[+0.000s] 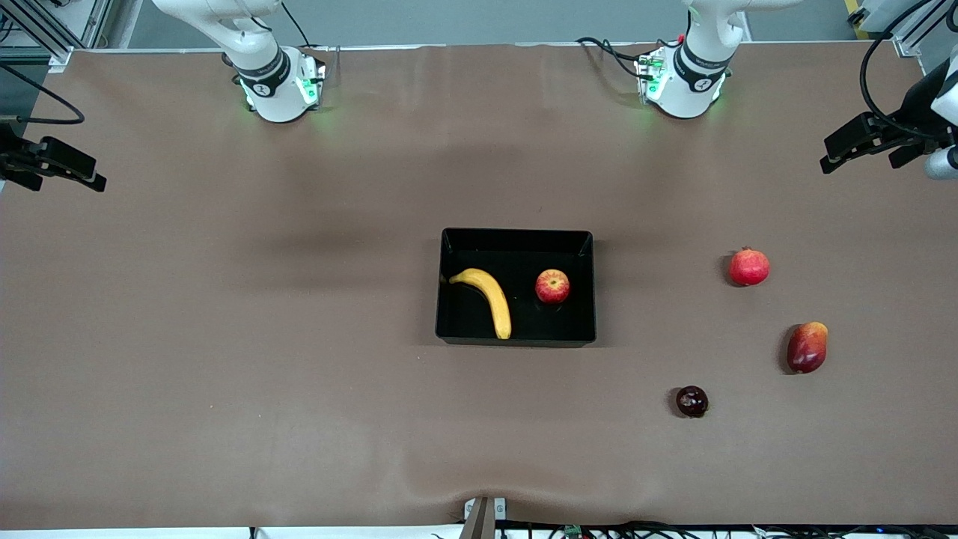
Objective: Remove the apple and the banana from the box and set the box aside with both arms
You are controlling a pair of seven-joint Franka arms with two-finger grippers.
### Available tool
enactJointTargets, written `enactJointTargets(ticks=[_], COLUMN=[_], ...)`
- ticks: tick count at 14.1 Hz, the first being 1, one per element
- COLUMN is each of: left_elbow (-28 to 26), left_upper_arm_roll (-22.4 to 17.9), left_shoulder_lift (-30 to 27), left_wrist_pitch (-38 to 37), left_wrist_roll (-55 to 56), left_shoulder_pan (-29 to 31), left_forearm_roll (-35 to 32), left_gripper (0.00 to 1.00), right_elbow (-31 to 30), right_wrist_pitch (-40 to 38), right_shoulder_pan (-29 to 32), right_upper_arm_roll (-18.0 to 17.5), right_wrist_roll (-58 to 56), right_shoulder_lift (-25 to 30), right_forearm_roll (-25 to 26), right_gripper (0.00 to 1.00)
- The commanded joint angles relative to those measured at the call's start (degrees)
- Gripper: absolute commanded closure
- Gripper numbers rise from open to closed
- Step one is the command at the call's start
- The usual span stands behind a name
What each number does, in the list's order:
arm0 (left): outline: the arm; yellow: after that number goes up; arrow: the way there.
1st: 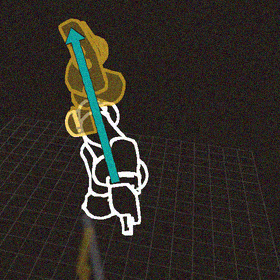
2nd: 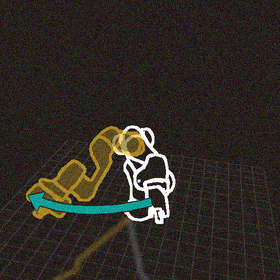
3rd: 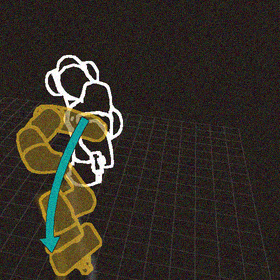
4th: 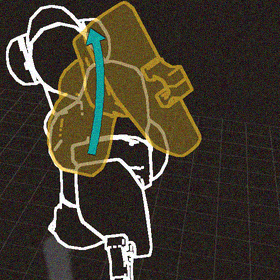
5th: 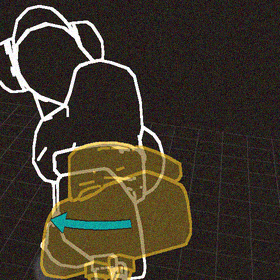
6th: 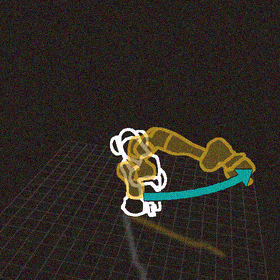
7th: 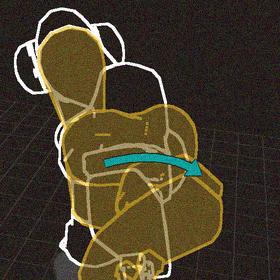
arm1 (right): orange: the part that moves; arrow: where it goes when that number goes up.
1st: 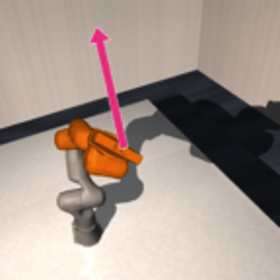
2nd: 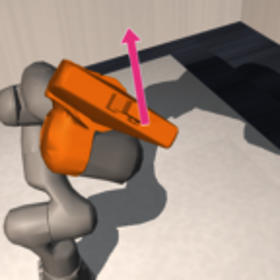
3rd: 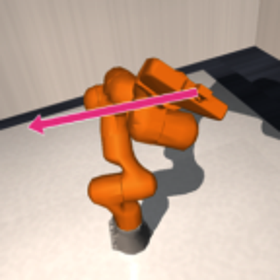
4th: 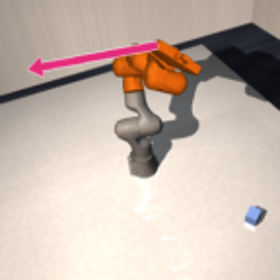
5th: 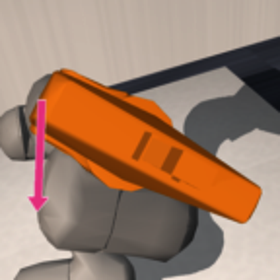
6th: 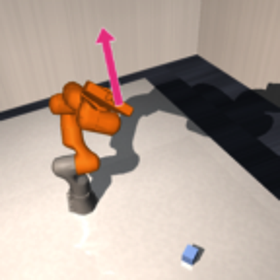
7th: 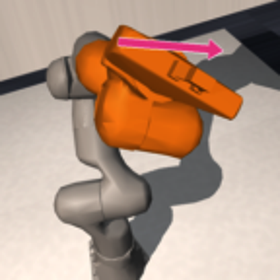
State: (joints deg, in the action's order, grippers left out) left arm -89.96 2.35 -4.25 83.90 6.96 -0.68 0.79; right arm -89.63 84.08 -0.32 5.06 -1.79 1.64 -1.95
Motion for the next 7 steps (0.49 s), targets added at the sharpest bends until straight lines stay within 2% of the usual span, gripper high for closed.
enactJointTargets(ticks=[1, 7], left_elbow=[1.4, 2.5], left_upper_arm_roll=[-0.2, -0.3], left_shoulder_lift=[0.0, 0.4], left_wrist_pitch=[-1.4, -1.4], left_wrist_roll=[-0.2, -0.3], left_shoulder_pan=[0.1, 0.2], left_forearm_roll=[-0.4, -0.4], left_gripper=[0.0, 0.0], right_elbow=[0.2, 0.2], right_wrist_pitch=[-0.2, -0.1], right_shoulder_pan=[0.1, 0.0], right_upper_arm_roll=[-0.1, -0.2], right_wrist_roll=[-0.1, 0.0], right_shoulder_lift=[0.0, 0.0], right_forearm_roll=[0.1, 0.0], right_gripper=[0.0, 0.0])
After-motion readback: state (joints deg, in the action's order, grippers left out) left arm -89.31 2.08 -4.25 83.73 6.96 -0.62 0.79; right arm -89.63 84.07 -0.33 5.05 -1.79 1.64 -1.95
